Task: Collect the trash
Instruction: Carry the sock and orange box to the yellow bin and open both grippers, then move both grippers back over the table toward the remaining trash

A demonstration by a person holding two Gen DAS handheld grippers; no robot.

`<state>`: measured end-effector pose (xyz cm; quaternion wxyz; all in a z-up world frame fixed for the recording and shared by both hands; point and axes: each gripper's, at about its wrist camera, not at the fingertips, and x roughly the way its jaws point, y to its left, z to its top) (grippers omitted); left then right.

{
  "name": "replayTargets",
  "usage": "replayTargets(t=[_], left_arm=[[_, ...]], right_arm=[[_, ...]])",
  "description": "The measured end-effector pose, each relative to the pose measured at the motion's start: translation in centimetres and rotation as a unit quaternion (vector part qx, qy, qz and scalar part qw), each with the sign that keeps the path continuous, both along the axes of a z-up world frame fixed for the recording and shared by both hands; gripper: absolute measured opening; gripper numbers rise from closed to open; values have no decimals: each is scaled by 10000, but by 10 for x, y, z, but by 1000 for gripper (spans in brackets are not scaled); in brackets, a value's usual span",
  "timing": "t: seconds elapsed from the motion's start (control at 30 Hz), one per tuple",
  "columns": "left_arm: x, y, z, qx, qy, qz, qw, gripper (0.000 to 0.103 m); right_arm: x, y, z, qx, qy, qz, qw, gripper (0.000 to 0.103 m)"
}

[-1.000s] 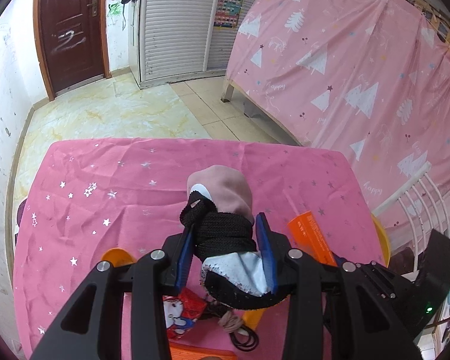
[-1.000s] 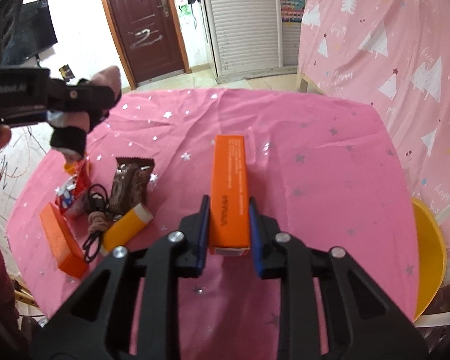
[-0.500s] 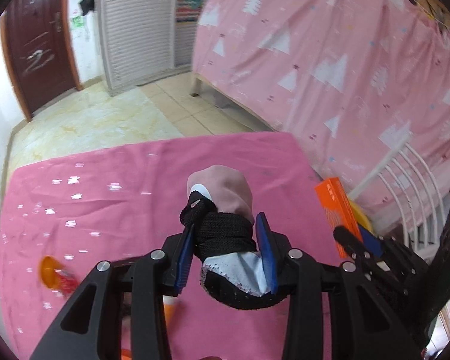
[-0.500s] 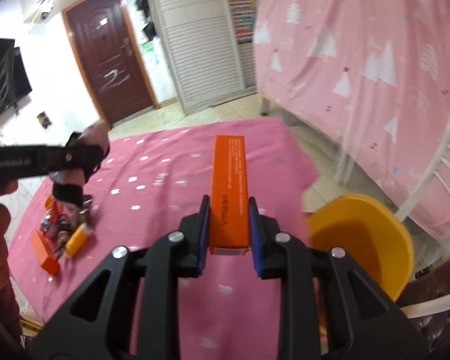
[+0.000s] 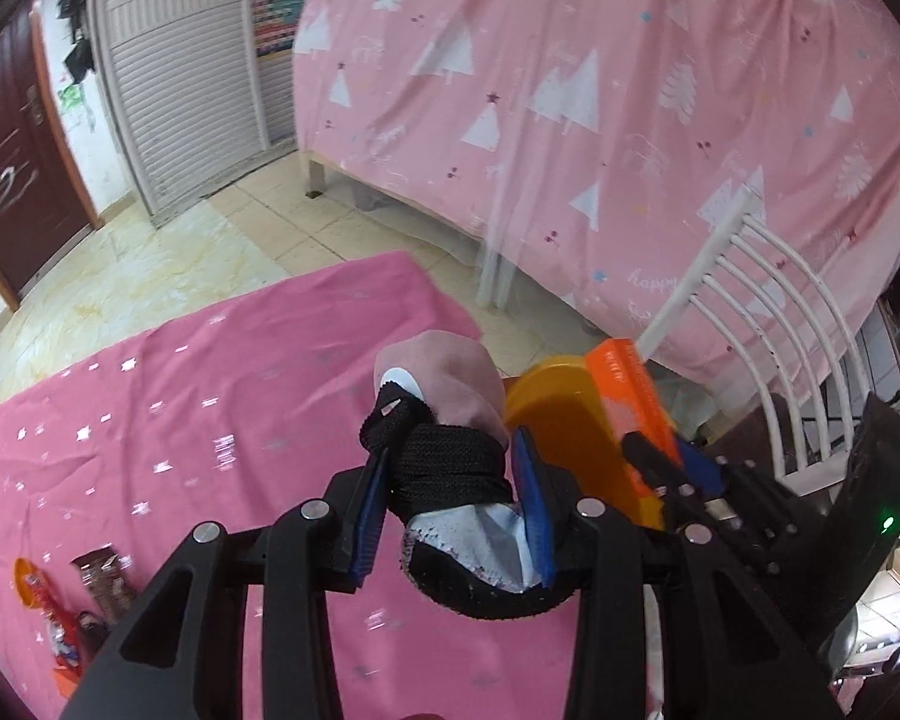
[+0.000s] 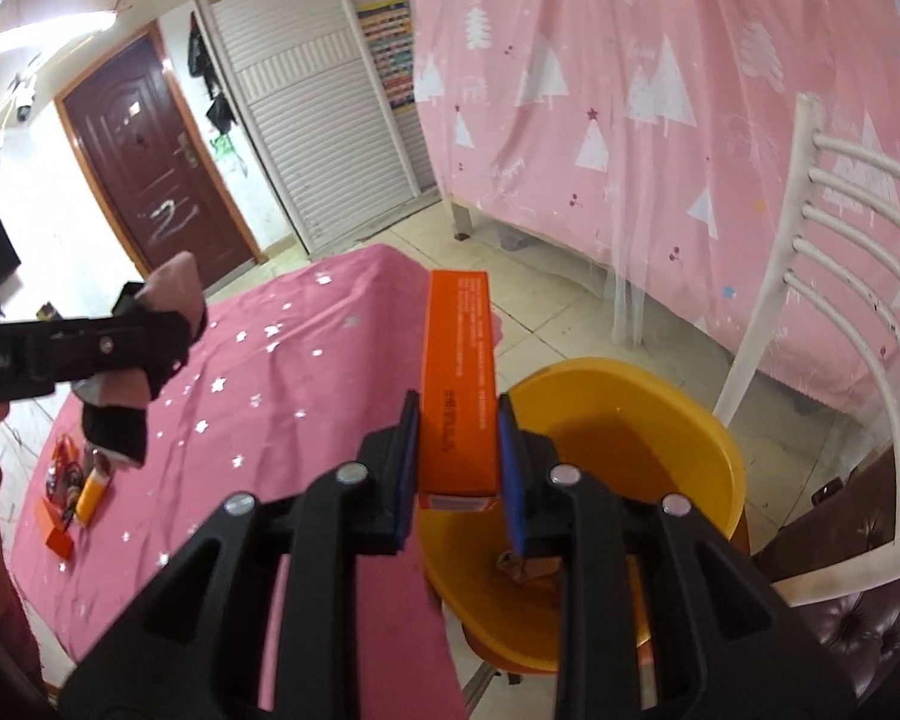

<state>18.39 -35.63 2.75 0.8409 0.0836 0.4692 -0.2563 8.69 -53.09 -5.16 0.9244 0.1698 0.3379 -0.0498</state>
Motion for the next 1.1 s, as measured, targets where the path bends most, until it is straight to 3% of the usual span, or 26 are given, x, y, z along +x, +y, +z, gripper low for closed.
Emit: replayTargets(t=[0.27,0.37,0.43,0.47,0.6,0.87,1.1], left_arm=[[6,-61,-22,17,173,-210,9996,35],[8,-75,-30,-9,203,-268,9994,47],[10,-82,-33,20,122,-267,9996,65],[10,-82,-34,23,98,-244,9997,66],[10,-74,-35,7,97,-145,9998,67],[10,-49,-27,-154,95,-12,9998,67],[4,-14,-13,-412,58,109,9991,67]], right_arm=[[-1,-31,-23,362,166,-306,9987,23],[1,-39,-28,421,221,-350,9983,23],[3,-42,-30,437,250,-357,9981,23],[3,-42,-31,435,259,-365,9980,24],[4,-43,-32,428,254,-370,9981,36],[3,-27,-20,280,101,-217,9993,38],[-3,0,2,145,-190,-8,9997,59]])
